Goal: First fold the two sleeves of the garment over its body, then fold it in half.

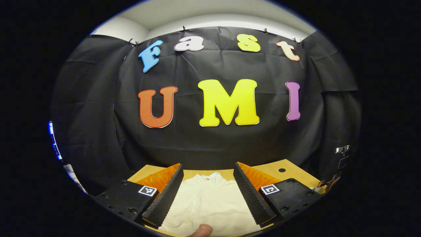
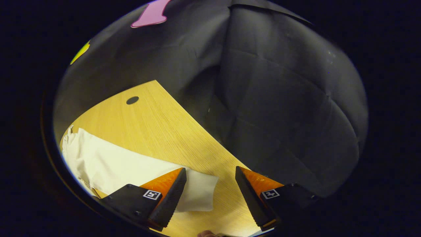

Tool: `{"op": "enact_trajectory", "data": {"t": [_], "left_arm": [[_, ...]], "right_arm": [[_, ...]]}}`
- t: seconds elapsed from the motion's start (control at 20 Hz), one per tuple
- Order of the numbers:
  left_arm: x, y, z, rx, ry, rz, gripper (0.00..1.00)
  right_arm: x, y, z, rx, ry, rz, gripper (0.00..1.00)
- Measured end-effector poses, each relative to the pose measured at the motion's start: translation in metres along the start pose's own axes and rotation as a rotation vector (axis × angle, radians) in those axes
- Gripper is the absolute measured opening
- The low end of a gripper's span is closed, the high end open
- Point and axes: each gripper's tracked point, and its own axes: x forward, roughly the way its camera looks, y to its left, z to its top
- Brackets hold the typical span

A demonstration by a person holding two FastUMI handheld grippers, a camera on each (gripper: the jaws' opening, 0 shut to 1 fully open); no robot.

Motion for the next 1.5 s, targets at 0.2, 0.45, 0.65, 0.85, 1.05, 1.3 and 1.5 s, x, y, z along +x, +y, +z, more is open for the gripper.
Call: {"op": "enact_trajectory", "data": {"t": [0.2, 0.45, 0.65, 0.85, 1.05, 1.3, 1.5], "left_arm": [[-0.001, 0.014, -0.008, 0.029, 0.008, -0.008, 0.98], [-0.004, 0.034, -0.016, 0.014, 0.024, -0.005, 0.98], [-0.009, 0.054, -0.027, -0.006, 0.048, 0.014, 0.98], [-0.009, 0.071, -0.040, -0.005, 0.084, 0.039, 0.98], [-0.014, 0.073, -0.041, 0.003, 0.084, 0.033, 0.98], [-0.017, 0.074, -0.044, 0.016, 0.092, 0.035, 0.99], [-0.020, 0.076, -0.049, 0.025, 0.104, 0.036, 0.99]], "right_arm": [[0.007, 0.005, -0.018, 0.080, 0.145, -0.005, 0.94], [0.005, 0.015, -0.028, 0.112, 0.277, 0.079, 0.88], [0.009, 0.022, -0.028, 0.153, 0.363, 0.082, 0.76], [0.011, 0.028, -0.031, 0.156, 0.402, 0.105, 0.73], [0.012, 0.032, -0.031, 0.190, 0.431, 0.140, 0.52], [0.015, 0.031, -0.033, 0.215, 0.440, 0.145, 0.37], [0.017, 0.037, -0.032, 0.178, 0.452, 0.142, 0.14]]}}
